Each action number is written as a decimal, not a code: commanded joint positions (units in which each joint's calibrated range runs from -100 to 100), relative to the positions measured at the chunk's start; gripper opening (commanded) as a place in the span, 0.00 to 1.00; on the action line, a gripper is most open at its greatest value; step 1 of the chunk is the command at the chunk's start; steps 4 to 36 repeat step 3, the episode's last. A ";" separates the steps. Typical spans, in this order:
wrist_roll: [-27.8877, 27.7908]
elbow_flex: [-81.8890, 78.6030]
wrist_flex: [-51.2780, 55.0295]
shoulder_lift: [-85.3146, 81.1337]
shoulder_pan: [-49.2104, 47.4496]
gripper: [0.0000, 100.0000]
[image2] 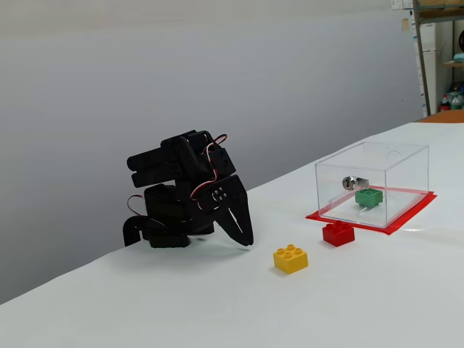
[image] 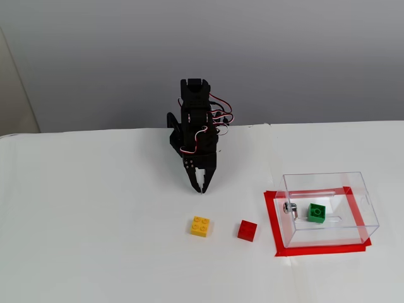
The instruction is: Pick the green lego brick and place it into the transparent box
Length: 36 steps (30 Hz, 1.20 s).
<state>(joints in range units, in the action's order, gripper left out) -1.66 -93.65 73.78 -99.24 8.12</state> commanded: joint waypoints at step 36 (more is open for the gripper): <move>0.10 1.33 0.20 -0.42 -0.17 0.02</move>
